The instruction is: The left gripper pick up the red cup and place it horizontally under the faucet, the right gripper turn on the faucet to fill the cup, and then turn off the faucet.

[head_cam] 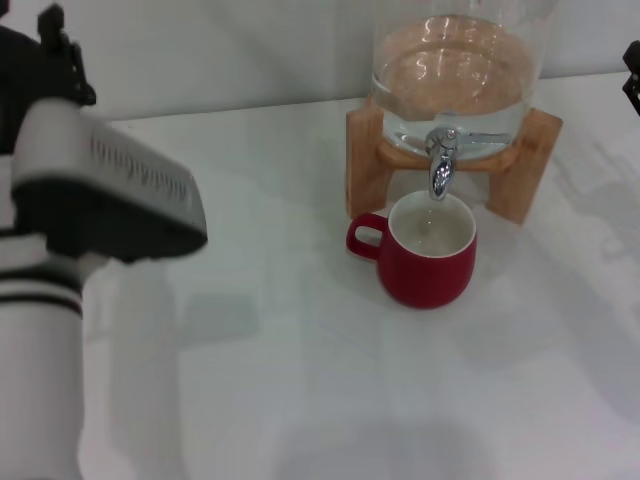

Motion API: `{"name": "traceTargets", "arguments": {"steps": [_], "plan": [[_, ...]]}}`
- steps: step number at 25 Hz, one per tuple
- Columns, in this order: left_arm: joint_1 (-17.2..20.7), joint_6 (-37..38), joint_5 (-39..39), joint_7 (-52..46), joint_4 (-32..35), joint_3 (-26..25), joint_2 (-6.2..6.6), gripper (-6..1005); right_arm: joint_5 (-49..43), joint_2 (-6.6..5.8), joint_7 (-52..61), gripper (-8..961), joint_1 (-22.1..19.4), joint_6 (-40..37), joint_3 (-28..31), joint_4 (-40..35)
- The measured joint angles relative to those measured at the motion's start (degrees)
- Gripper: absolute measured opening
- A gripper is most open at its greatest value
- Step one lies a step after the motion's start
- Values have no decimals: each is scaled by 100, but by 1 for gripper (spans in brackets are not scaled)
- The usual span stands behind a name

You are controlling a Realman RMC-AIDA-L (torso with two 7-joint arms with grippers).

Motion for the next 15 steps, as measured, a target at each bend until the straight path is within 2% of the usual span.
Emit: {"name": "traceTargets", "arguments": {"steps": [2,3,4,9,15], "plan": [[-7,155,296,-381,165,97,2,441,0,3,0,617,12,-24,0,0],[-20,721,1089,-1797,734,313,3,441,-1,5,0,617,19,-43,0,-1],[-21,994,1350,-2588,998,372,6,442,-1,5,0,617,25,-60,0,-1],[12,1673,1762,-5628,1706,440,33,445,-1,-3,0,617,33,-112,0,1],[196,1892,2163,-8359,2512,381,74,448,-1,-9,-6,617,-3,-159,169,-7]]}}
